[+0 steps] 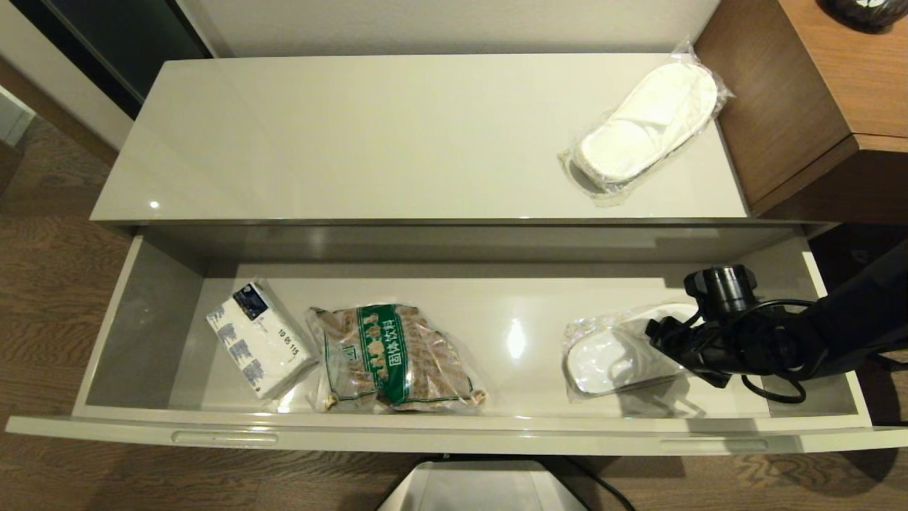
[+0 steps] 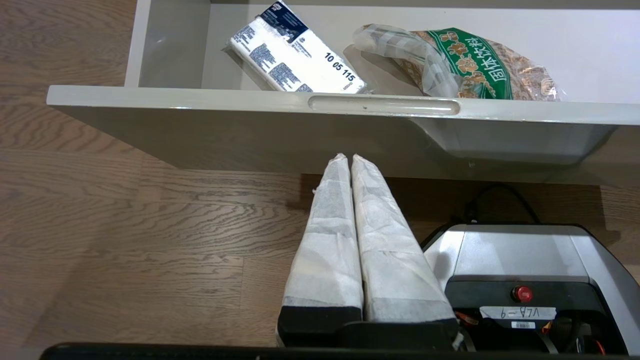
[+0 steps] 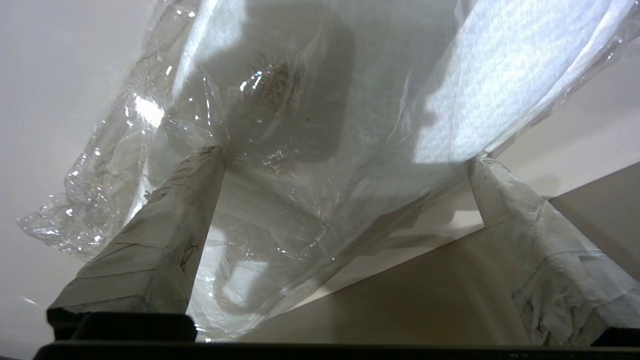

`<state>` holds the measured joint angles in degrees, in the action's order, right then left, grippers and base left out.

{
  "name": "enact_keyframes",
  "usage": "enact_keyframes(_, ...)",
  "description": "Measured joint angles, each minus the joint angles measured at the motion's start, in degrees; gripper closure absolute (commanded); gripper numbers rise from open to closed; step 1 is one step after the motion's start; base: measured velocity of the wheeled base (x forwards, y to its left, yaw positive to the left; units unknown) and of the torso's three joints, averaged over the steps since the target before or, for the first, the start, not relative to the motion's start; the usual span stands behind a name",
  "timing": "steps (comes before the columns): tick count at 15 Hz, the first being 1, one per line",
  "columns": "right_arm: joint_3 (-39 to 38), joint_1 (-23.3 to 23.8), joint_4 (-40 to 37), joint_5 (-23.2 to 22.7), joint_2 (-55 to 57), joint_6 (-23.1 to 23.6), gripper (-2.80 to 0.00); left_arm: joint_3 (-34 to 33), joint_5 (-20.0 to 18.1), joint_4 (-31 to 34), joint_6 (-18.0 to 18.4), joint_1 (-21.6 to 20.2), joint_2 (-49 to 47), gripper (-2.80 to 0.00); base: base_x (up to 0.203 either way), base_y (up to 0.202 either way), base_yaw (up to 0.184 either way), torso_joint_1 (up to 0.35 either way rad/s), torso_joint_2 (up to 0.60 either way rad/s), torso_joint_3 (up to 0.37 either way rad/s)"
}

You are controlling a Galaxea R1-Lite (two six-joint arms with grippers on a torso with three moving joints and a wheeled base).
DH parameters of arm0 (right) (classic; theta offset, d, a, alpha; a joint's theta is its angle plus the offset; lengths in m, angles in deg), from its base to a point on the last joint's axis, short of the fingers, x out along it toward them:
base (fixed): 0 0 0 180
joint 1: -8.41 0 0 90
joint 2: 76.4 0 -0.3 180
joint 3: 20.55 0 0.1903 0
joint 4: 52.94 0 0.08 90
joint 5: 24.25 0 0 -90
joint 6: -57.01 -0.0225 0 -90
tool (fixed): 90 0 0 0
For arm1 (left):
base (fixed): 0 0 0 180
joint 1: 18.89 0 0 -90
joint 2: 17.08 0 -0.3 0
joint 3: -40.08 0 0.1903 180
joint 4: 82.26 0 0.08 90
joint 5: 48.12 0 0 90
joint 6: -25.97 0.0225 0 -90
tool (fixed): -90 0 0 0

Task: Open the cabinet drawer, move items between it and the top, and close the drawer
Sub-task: Take out the disposable slippers from the drawer

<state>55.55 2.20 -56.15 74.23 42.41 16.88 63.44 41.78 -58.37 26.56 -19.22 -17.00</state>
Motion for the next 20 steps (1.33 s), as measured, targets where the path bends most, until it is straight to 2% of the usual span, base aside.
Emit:
enact_keyframes(12, 1.29, 0.62, 0.67, 0.0, 0.6, 0.18, -2.8, 0.0, 0.0, -0.01, 0.02, 0.0, -0.02, 0.0, 0.0, 0.0, 0.0, 0.0, 0.0, 0.0)
enact_keyframes(13, 1.35, 0.62, 0.6, 0.0, 0.54, 0.45, 0.0, 0.0, 0.0, 0.0, 0.0, 0.0, -0.02, 0.0, 0.0, 0.0, 0.0, 0.0, 0.0, 0.0)
enact_keyframes(20, 1.46, 0.52, 0.51, -0.1, -0.11, 0.8, 0.0, 0.0, 0.02, 0.0, 0.02, 0.0, 0.0, 0.0, 0.0, 0.0, 0.0, 0.0, 0.0, 0.0)
